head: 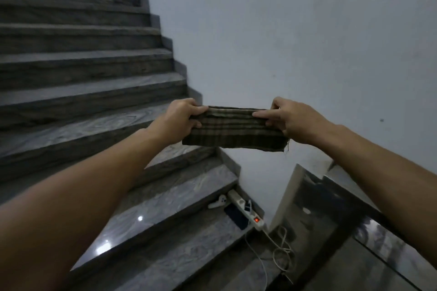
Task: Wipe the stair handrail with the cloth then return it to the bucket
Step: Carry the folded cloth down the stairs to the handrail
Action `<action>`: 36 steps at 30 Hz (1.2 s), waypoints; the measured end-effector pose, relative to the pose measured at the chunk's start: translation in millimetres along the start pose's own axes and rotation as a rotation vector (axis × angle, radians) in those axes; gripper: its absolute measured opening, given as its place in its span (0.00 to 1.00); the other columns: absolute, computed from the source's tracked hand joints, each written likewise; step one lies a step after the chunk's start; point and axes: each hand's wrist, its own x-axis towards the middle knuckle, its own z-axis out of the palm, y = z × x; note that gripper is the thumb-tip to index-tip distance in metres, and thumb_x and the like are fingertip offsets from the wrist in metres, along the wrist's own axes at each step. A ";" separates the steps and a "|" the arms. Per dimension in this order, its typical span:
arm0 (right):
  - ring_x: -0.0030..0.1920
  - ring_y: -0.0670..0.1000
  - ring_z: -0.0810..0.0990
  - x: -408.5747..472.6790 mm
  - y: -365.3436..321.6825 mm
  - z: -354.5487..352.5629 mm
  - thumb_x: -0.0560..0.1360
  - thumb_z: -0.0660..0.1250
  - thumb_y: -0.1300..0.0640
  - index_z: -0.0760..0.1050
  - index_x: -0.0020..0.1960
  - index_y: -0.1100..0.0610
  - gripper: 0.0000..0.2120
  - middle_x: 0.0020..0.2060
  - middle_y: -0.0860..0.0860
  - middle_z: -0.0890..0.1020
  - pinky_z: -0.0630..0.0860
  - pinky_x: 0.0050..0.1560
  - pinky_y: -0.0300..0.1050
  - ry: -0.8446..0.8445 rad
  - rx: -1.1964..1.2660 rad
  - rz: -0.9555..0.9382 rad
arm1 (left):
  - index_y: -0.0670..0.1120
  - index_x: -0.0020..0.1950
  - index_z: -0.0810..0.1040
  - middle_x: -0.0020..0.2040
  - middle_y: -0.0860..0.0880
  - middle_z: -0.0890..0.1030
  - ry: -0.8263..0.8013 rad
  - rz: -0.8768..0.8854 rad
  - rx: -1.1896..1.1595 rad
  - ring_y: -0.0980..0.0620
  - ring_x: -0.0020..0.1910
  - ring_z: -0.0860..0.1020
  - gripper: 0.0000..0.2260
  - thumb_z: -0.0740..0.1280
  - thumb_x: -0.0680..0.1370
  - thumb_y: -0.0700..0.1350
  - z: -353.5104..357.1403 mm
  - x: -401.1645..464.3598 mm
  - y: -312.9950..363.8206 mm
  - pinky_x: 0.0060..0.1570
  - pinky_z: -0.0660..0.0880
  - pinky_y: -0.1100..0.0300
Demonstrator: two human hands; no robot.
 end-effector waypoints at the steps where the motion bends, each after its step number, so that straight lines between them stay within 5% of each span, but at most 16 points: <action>1: 0.42 0.55 0.74 26.5 -9.4 7.1 0.78 0.60 0.51 0.72 0.66 0.42 0.17 0.48 0.54 0.74 0.69 0.41 0.47 0.002 -0.014 -0.050 | 0.44 0.66 0.75 0.56 0.46 0.77 0.015 -0.024 0.021 0.50 0.54 0.75 0.19 0.68 0.75 0.37 -8.5 -1.8 -22.0 0.58 0.71 0.58; 13: 0.39 0.53 0.72 361.1 -120.8 42.2 0.78 0.61 0.51 0.66 0.69 0.38 0.21 0.44 0.54 0.73 0.68 0.37 0.47 0.045 -0.081 -0.418 | 0.48 0.69 0.73 0.55 0.47 0.76 0.085 -0.251 0.261 0.47 0.52 0.75 0.19 0.66 0.77 0.40 -165.8 44.0 -265.1 0.52 0.74 0.53; 19: 0.39 0.52 0.71 483.8 -144.3 19.0 0.79 0.56 0.49 0.63 0.70 0.36 0.21 0.43 0.53 0.71 0.74 0.39 0.52 0.057 -0.027 -0.458 | 0.49 0.69 0.73 0.50 0.49 0.74 0.130 -0.334 0.346 0.45 0.51 0.75 0.20 0.66 0.77 0.41 -238.1 99.0 -328.5 0.49 0.72 0.54; 36: 0.43 0.53 0.71 836.3 -178.0 -90.7 0.78 0.59 0.53 0.66 0.69 0.38 0.21 0.45 0.52 0.71 0.70 0.42 0.49 0.134 0.107 -0.698 | 0.49 0.70 0.71 0.53 0.47 0.76 0.226 -0.543 0.487 0.46 0.51 0.76 0.20 0.66 0.78 0.42 -463.7 267.1 -444.5 0.52 0.75 0.49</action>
